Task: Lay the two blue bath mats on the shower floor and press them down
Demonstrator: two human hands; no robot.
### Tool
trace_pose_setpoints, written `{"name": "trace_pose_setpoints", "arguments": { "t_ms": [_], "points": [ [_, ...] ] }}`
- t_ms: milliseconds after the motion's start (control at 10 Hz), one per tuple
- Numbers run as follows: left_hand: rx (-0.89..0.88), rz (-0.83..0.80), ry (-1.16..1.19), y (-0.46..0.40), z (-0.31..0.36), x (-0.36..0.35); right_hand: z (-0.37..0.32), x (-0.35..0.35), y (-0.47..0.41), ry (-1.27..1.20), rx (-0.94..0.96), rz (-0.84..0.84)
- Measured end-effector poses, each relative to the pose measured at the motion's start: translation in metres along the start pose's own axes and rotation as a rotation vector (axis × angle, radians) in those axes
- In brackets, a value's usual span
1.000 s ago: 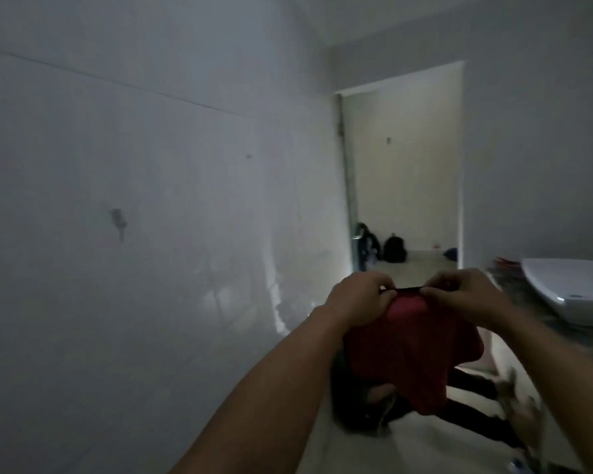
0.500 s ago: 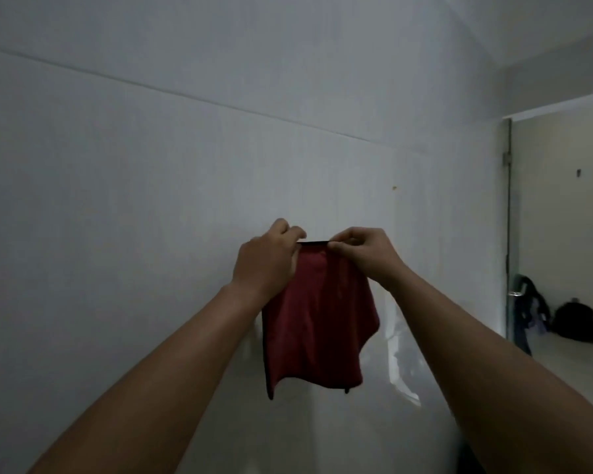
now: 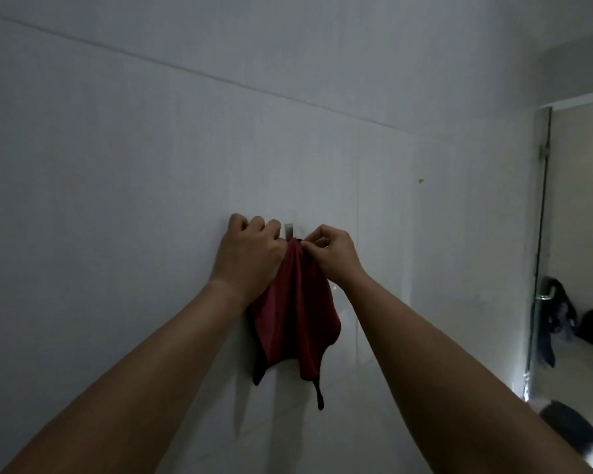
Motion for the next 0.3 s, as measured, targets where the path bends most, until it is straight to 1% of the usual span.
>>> {"name": "trace_pose_setpoints", "arguments": {
  "t_ms": [100, 200, 300],
  "points": [
    [0.104, -0.09, 0.124, 0.031, 0.029, -0.019, 0.02, -0.017, 0.026, 0.061, 0.001, -0.139],
    [0.346, 0.012, 0.535, 0.092, 0.062, -0.028, 0.045, -0.007, 0.085, 0.064, 0.011, -0.106],
    [0.627, -0.128, 0.878, 0.216, 0.127, -0.06, 0.127, -0.008, 0.207, 0.055, -0.204, -0.047]
  ]
}}
Point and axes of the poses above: each hand's wrist, its own y-axis away from the middle knuckle, its own x-axis out of the back of the hand, z = x × y, the point moved 5 cm from there along -y, towards the middle knuckle, and after that the axes turned 11 degrees about y, right-handed, at the moved point
